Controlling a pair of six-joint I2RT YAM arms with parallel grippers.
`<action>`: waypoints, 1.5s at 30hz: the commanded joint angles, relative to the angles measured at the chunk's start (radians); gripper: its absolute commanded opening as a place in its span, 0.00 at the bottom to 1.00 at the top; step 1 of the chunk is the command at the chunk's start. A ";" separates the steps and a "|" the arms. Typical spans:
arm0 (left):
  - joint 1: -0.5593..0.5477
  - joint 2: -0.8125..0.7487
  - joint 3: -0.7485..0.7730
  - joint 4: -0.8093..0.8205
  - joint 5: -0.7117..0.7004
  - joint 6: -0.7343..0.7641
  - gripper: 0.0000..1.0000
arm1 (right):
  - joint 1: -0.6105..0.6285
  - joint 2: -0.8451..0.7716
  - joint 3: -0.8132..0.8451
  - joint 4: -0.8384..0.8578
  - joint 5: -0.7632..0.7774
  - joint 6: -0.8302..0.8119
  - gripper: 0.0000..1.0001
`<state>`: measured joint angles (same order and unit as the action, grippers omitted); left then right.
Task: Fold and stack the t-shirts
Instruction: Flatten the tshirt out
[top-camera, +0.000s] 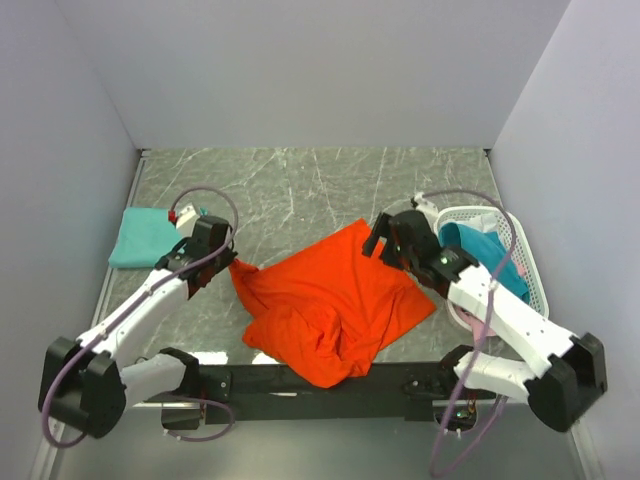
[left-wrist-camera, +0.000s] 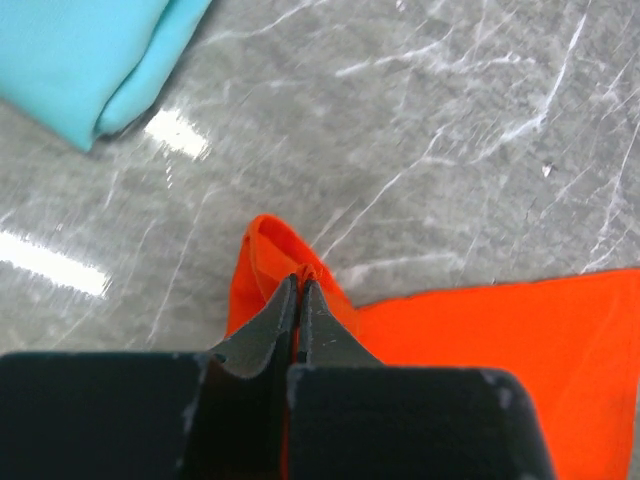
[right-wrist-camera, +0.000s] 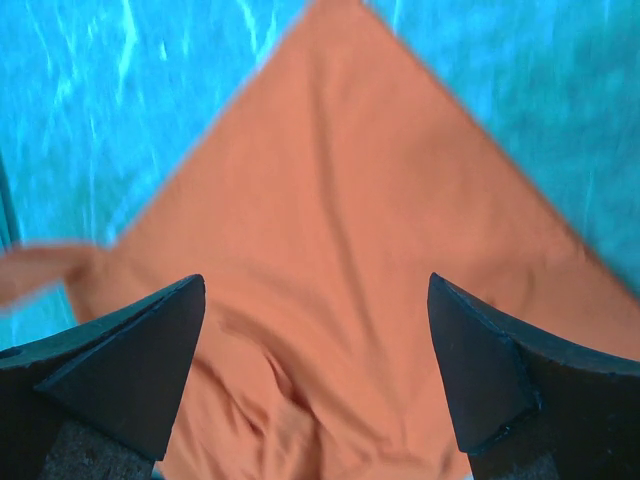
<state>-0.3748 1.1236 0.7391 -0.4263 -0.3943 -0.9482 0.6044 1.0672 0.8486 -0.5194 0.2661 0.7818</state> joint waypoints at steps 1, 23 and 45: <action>-0.006 -0.083 -0.052 -0.003 -0.014 -0.035 0.01 | -0.057 0.123 0.154 0.042 -0.016 -0.059 0.98; -0.007 -0.283 -0.201 -0.020 0.015 -0.070 0.01 | -0.164 1.068 0.975 -0.157 0.050 -0.286 0.76; -0.007 -0.280 -0.193 -0.034 0.008 -0.073 0.01 | -0.170 1.133 0.840 -0.108 -0.034 -0.253 0.53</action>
<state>-0.3786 0.8547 0.5423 -0.4572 -0.3786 -1.0122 0.4404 2.2162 1.7245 -0.6437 0.2409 0.5125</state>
